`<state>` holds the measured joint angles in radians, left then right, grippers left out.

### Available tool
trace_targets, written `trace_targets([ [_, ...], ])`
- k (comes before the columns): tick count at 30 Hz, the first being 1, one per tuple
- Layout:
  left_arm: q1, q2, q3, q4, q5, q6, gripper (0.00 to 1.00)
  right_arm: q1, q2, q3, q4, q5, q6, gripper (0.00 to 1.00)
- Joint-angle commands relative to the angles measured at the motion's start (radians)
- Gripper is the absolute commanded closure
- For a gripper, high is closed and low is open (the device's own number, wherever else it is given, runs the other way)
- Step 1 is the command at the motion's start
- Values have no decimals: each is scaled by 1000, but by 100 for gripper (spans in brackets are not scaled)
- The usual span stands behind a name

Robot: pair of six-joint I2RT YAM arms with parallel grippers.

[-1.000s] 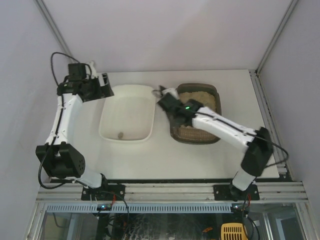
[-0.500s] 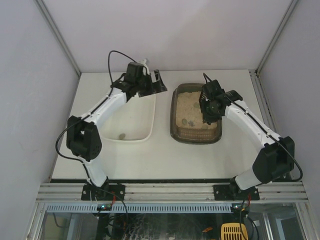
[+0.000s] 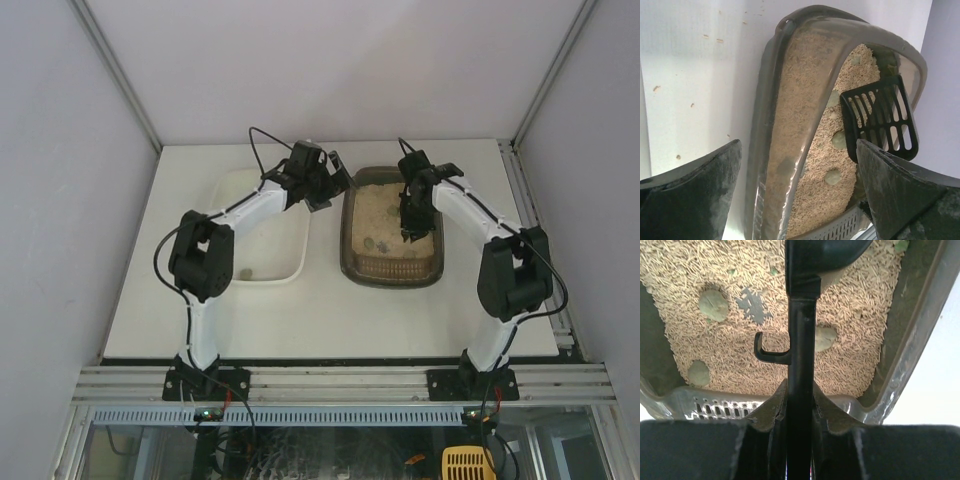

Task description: Clean the litter box

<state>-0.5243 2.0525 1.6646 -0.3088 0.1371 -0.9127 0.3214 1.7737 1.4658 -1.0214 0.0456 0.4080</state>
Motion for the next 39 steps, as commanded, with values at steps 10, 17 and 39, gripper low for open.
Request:
trace_targets([
  [10,-24,29,11,124,12,-98,0,32,92,101,-20,68,-8,100],
  [17,-31,22,-10,131,1,-74,0,36,95,50,23,-56,-4,100],
  [39,11,-68,-87,121,-33,-12,0,-34,-5,-121,254,-363,119,100],
])
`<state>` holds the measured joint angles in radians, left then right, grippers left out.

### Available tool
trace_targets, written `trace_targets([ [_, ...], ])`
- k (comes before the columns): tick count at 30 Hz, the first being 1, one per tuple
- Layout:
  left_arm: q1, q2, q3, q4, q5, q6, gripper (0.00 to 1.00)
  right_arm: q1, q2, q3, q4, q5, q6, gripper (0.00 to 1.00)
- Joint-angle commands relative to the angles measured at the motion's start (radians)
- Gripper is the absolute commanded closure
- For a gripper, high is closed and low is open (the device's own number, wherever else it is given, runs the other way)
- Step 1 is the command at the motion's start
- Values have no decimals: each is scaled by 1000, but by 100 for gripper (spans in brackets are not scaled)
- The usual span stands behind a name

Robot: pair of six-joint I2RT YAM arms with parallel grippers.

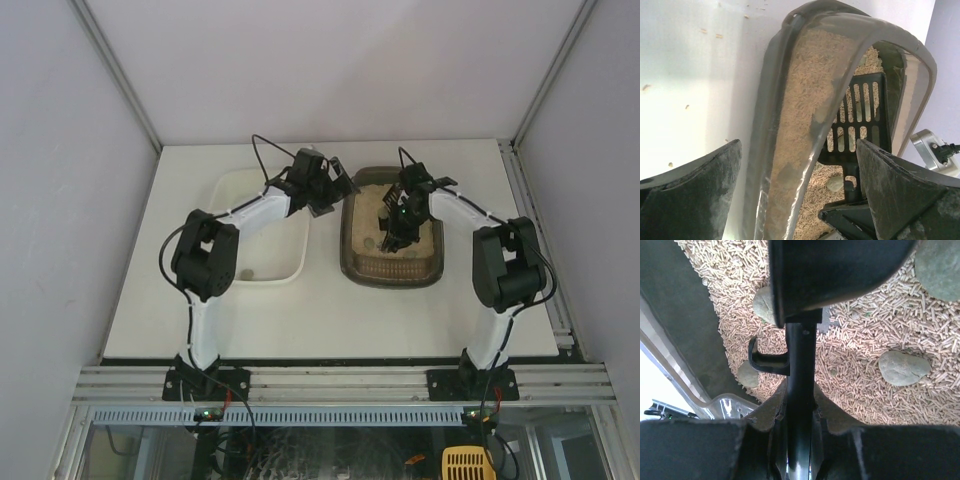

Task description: Clean the litter box

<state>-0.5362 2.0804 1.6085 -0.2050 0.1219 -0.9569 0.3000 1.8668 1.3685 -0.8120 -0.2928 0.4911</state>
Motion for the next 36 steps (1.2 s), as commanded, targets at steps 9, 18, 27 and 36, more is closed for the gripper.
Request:
trace_targets([
  [9,36,-224,-86,-37,-48,135,0,-72,-372,-207,129,-145,95,100],
  [18,42,-398,-219,-51,-67,252,0,-150,-593,-719,774,-490,361,100],
  [27,45,-564,-379,-12,-92,340,0,-176,-676,-950,1221,-587,518,100],
  [36,86,-600,-441,10,-117,357,0,-283,-662,-1131,1679,-656,760,100],
])
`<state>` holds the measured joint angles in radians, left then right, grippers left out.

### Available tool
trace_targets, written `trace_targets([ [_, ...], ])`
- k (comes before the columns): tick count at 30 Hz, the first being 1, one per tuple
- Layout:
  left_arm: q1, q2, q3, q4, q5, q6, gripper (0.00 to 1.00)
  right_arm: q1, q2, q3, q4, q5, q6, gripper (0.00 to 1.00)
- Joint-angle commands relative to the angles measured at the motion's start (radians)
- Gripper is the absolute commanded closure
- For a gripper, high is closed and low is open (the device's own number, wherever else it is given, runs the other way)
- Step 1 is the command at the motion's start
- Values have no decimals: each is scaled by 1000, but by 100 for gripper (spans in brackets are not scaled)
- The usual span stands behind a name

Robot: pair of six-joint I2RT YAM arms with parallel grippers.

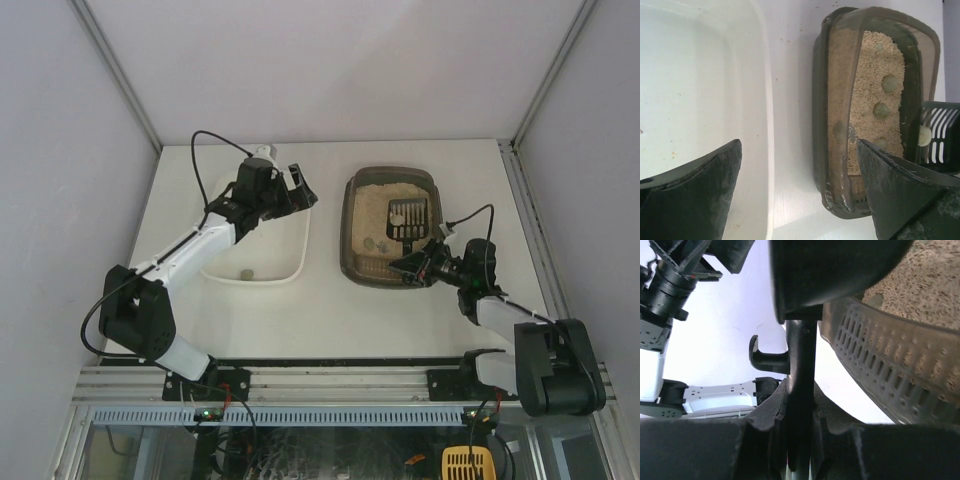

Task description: Clean the litter box

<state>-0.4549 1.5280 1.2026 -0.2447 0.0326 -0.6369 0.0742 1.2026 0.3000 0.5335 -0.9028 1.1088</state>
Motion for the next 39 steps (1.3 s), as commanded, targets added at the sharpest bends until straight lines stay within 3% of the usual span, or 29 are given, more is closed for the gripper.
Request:
trace_targets([
  [1,5,-50,-41,55,-29,39,0,-43,14,-44,264,-45,103,100],
  [3,5,-52,-47,59,-36,44,0,25,12,12,131,-34,11,100],
  [6,7,-55,-47,58,-49,49,0,-49,6,-54,314,-34,136,100],
  [10,7,-59,-52,59,-68,62,0,22,31,-15,241,-32,77,100],
  [14,9,-62,-59,61,-70,65,0,-65,93,-112,679,-56,319,100],
  [18,10,-60,-62,66,-65,68,0,17,178,-76,666,-62,304,100],
  [22,12,-65,-66,68,-63,68,0,-30,210,-100,786,-11,383,100],
  [25,20,-68,-65,69,-68,72,0,85,203,7,566,-5,277,100],
  [29,60,-74,-29,37,-69,86,0,89,168,46,488,25,264,100],
  [32,140,-70,24,-12,-49,86,0,135,146,110,314,28,188,100],
  [36,293,-69,90,-53,11,56,0,242,104,247,-45,92,12,100],
  [39,409,-69,115,-66,48,29,0,349,113,461,-418,238,-180,100],
])
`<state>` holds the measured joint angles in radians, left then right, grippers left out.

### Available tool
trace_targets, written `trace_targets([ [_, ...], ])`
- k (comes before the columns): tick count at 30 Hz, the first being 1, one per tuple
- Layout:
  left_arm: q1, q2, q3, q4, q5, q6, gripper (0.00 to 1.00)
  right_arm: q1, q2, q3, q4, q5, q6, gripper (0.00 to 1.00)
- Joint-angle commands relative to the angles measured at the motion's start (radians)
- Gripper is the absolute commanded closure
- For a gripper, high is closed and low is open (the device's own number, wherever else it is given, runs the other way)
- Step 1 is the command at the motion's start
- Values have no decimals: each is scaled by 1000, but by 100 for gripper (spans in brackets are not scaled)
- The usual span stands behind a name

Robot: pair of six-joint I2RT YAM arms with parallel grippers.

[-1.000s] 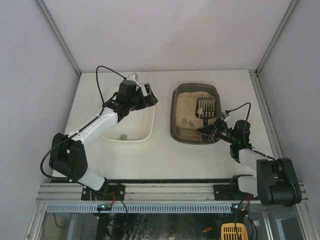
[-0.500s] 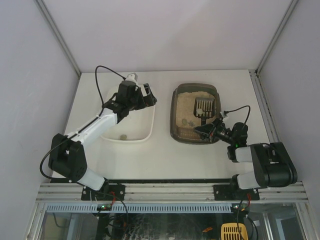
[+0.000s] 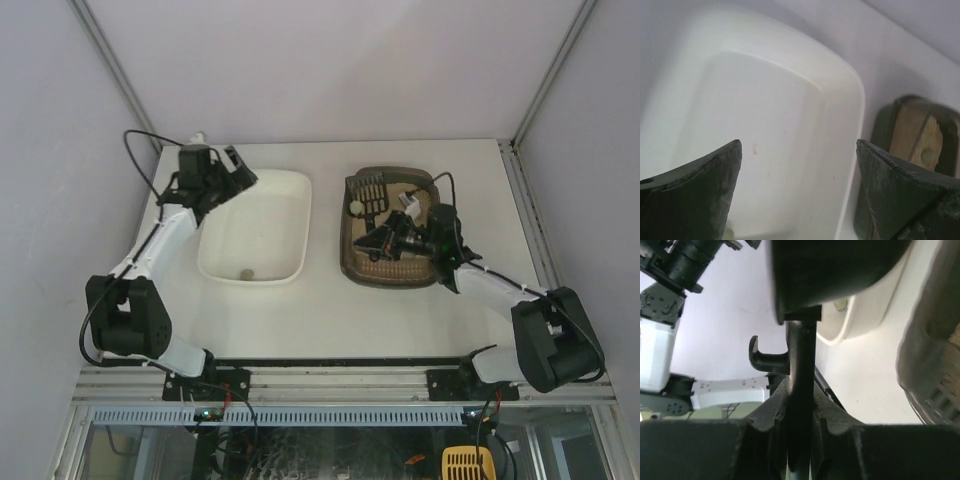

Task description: Clean the litter box

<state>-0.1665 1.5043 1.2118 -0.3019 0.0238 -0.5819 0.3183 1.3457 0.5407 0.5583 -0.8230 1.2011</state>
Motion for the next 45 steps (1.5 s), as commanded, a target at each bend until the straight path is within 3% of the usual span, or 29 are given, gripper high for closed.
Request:
trace_targets([
  [1,154,-44,114,-18,65,-28,0,154,-10,294,-559,211,-334,100],
  [6,270,-54,114,-40,75,-29,0,372,189,710,-1084,547,-545,100],
  [12,327,-98,59,-11,71,-22,0,638,526,1151,-1496,1000,-695,100],
  [16,336,-127,17,33,55,-15,0,738,690,1362,-1676,1254,-732,100],
  [27,336,-110,-3,32,84,-26,0,793,640,1339,-1623,1396,-771,100],
  [32,335,-107,-5,34,83,-33,0,829,640,1318,-1587,1401,-872,100],
  [37,336,-108,-5,35,81,-33,0,891,692,1330,-1607,1549,-993,100],
  [45,336,-118,-12,39,110,-36,0,898,693,1309,-1583,1678,-1031,100],
])
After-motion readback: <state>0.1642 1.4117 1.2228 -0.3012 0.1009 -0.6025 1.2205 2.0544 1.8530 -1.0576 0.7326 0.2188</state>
